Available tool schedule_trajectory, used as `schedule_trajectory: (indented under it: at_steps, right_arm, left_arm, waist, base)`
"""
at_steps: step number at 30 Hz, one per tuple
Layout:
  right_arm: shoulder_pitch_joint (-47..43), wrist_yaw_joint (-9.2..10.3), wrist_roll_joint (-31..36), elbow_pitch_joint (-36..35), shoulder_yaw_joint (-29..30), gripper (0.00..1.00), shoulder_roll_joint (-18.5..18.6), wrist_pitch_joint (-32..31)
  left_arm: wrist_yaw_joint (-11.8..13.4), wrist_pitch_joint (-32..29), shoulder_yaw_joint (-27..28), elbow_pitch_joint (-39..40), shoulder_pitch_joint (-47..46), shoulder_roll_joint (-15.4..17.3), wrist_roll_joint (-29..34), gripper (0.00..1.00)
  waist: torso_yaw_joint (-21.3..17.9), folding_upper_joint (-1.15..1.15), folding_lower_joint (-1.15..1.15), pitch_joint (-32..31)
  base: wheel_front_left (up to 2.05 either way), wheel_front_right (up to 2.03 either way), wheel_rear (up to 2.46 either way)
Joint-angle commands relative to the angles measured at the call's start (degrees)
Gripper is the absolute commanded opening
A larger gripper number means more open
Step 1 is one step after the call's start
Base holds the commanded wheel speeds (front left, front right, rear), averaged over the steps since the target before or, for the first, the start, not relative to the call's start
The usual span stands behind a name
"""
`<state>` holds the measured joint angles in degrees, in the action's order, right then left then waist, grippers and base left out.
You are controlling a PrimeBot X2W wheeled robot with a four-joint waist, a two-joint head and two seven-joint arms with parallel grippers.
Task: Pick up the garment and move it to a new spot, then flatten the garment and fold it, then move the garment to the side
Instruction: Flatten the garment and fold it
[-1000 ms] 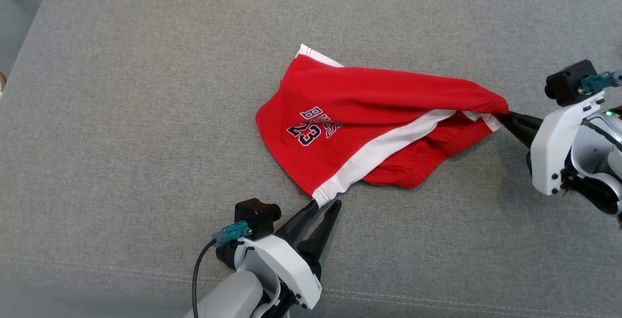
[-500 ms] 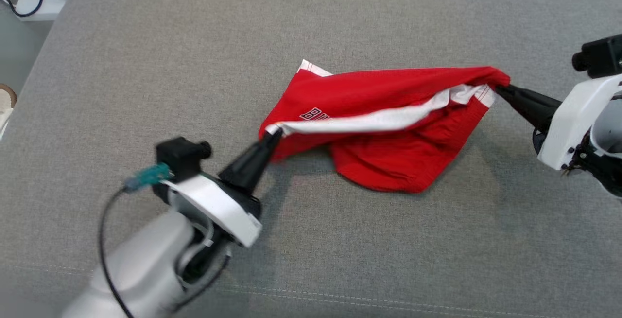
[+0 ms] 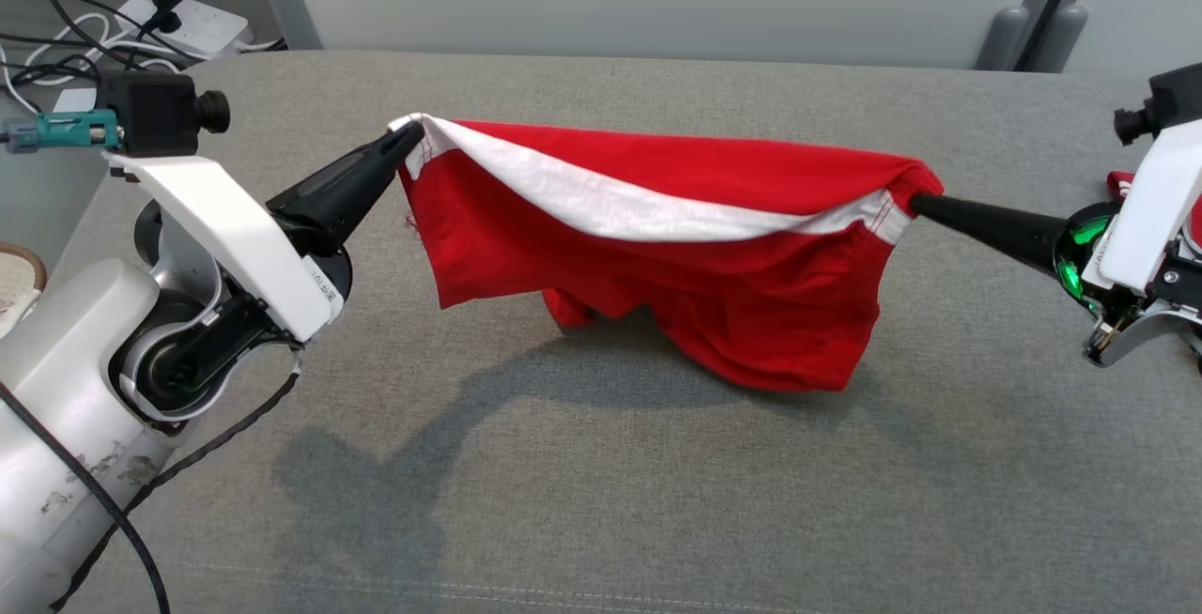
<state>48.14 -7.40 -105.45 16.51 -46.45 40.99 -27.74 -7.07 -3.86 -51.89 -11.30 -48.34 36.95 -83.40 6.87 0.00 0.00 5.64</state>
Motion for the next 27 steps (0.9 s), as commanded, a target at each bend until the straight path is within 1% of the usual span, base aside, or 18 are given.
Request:
schedule_trajectory:
  at_steps: [1, 2, 4, 9, 11, 14, 17, 19, 21, 22, 24, 25, 27]
  right_arm:
    - [-0.77, -0.09, -1.84, -0.2, 0.48, 0.0, 0.7, -1.77]
    - [-0.44, -0.09, -3.78, 0.12, 0.08, 0.0, 0.75, -3.68]
    - [0.66, -0.09, -6.48, 0.58, -0.46, 0.0, 0.61, -5.56]
    - [3.13, -0.09, -11.03, 4.01, -2.56, 0.0, 0.53, -5.84]
    - [5.07, -0.09, -10.59, 5.42, -2.95, 0.0, 0.22, -3.33]
    - [9.5, -0.09, -5.5, 7.35, -2.57, 0.0, -0.93, 4.27]
    - [14.24, -0.09, 0.65, 8.8, -1.43, 0.0, -3.17, 12.56]
    - [17.9, -0.09, 3.96, 9.44, 0.22, 0.0, -4.79, 17.9]
    - [20.22, -0.09, 5.94, 9.4, 1.13, 0.0, -6.72, 20.76]
    - [20.99, -0.09, 6.16, 9.3, 1.74, 0.0, -7.46, 21.52]
    - [21.34, -0.09, 5.94, 8.53, 1.95, 0.0, -8.12, 20.39]
    - [20.56, -0.09, 4.89, 8.15, 1.85, 0.0, -8.27, 18.72]
    - [18.27, -0.09, 3.42, 7.35, 0.78, 0.0, -7.29, 14.38]
  left_arm:
    - [-0.42, -0.78, 2.16, 0.76, -3.53, 2.24, -0.96, 0.0]
    - [-0.42, -1.81, 2.2, 0.72, -3.81, 2.18, -2.51, 0.0]
    - [-0.42, -4.19, 2.48, 0.68, -3.88, 2.34, -5.77, 0.0]
    - [-0.42, -10.71, 3.26, -0.92, -3.83, 3.26, -11.67, 0.0]
    - [-0.42, -9.74, 4.73, -2.36, -4.63, 3.07, -11.7, 0.0]
    - [-0.42, -6.64, 6.68, -4.51, -7.54, 2.36, -9.1, 0.0]
    - [-0.42, -0.36, 8.12, -7.04, -12.33, 1.07, -3.33, 0.0]
    - [-0.42, 4.94, 9.51, -8.33, -16.18, -0.15, -0.14, 0.0]
    - [-0.42, 9.3, 10.11, -8.82, -18.85, -1.28, 1.73, 0.0]
    - [-0.42, 10.36, 10.25, -8.79, -19.61, -1.95, 1.4, 0.0]
    - [-0.42, 10.87, 9.58, -8.14, -19.97, -2.97, 0.28, 0.0]
    - [-0.42, 10.04, 8.94, -7.81, -19.09, -3.37, -1.15, 0.0]
    - [-0.42, 7.65, 6.98, -6.82, -16.46, -2.97, -3.1, 0.0]
  waist:
    - [-0.46, 0.0, 0.0, -0.61]
    - [-0.63, 0.0, 0.0, -0.68]
    - [-1.15, 0.0, 0.0, -0.95]
    - [-1.57, 0.0, 0.0, -0.83]
    - [-1.63, 0.0, 0.0, -0.46]
    - [-1.74, 0.0, 0.0, 1.51]
    - [-1.93, 0.0, 0.0, 3.53]
    - [-2.0, 0.0, 0.0, 5.35]
    - [-2.33, 0.0, 0.0, 5.83]
    - [-2.38, 0.0, 0.0, 6.17]
    - [-2.31, 0.0, 0.0, 6.47]
    - [-2.29, 0.0, 0.0, 6.41]
    - [-2.25, 0.0, 0.0, 6.4]
  base:
    - [0.0, 0.0, 0.0]
    - [0.0, 0.0, 0.0]
    - [0.0, 0.0, 0.0]
    - [0.0, 0.0, 0.0]
    - [0.0, 0.0, 0.0]
    - [0.0, 0.0, 0.0]
    - [0.0, 0.0, 0.0]
    - [0.0, 0.0, 0.0]
    - [0.0, 0.0, 0.0]
    - [0.0, 0.0, 0.0]
    - [0.0, 0.0, 0.0]
    - [0.0, 0.0, 0.0]
    - [0.0, 0.0, 0.0]
